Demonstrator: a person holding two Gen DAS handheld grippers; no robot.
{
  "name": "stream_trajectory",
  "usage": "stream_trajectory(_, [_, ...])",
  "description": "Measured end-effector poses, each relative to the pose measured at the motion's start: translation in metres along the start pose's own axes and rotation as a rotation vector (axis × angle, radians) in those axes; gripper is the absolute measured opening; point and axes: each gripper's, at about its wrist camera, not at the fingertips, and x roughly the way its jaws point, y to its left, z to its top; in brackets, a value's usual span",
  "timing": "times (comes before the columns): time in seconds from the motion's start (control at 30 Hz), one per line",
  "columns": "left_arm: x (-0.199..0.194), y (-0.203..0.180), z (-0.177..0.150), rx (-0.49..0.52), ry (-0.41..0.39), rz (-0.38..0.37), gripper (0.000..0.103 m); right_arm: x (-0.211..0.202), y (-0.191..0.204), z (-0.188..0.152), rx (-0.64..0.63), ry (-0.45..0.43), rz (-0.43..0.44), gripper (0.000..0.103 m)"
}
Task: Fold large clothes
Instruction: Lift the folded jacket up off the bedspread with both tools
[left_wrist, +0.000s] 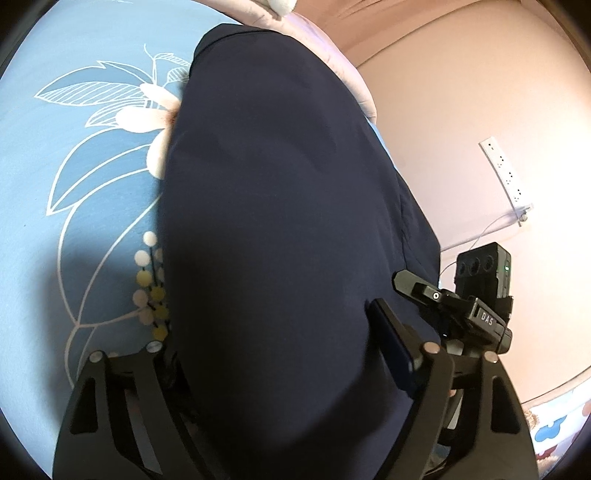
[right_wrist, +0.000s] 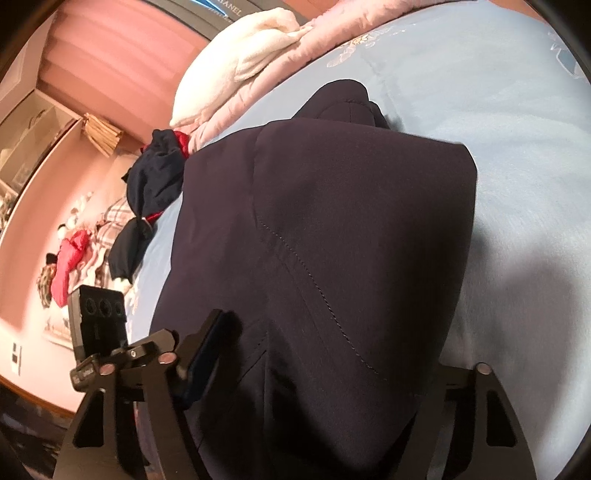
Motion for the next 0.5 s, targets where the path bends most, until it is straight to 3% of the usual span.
stream_trajectory(0.33, [-0.007, -0.001, 0.0, 0.019, -0.031, 0.084, 0.068, 0.003, 0.048, -0.006, -0.176, -0.075, -0.217, 0.042])
stream_trajectory(0.5, [-0.011, -0.007, -0.003, 0.048, -0.051, 0.109, 0.065, 0.001, 0.059, -0.007, -0.219, -0.129, -0.245, 0.032])
